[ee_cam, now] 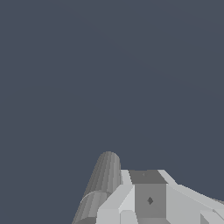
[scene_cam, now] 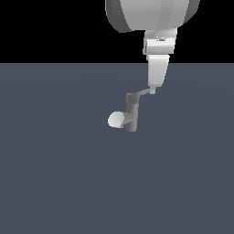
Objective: Turn on the faucet by rotating a designated handle.
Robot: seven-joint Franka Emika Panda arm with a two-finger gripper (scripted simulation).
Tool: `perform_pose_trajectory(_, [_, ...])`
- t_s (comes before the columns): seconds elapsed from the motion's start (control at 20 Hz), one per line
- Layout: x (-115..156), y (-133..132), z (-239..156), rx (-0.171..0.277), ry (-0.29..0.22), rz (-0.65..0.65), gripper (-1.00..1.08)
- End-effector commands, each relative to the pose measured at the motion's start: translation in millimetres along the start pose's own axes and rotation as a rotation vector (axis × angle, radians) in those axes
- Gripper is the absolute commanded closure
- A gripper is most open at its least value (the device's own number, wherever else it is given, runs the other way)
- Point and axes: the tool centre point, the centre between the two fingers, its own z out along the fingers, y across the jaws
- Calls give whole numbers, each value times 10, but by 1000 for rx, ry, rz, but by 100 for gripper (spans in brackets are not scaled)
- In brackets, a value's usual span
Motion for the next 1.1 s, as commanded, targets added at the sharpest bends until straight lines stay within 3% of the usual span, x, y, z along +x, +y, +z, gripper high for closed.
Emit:
perform_pose_trajectory(0.0, [-141,177,113,-31,-2,-14,108])
perform_pose_trajectory(0.4, [-274,436,152,-44,-1,-9,108])
perform_pose_trajectory(0.45, [-161,282,-9,-4,0,7,108])
perform_pose_trajectory(1.05, [-946,502,143,-42,0,-7,108])
